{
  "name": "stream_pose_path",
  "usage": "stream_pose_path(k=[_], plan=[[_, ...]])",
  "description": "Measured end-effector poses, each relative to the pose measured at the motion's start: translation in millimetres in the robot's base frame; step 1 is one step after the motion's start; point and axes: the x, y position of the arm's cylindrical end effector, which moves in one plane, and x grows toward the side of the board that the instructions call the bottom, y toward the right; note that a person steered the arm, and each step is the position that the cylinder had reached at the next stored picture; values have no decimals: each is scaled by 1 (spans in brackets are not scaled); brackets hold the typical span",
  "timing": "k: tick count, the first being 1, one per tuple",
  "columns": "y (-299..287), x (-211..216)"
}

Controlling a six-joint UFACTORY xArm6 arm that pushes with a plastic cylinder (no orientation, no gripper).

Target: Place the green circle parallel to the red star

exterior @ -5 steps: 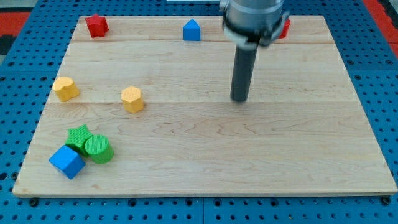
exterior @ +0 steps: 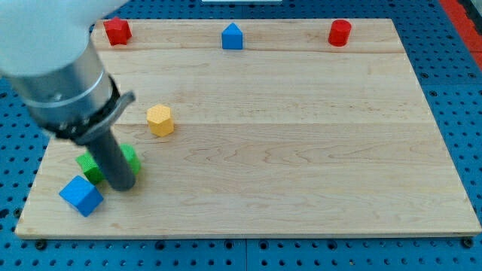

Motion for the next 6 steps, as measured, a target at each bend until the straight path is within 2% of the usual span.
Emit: stream_pose_path(k=[3,5,6], plan=[[-11,-100],[-9,-129],[-33,-134]])
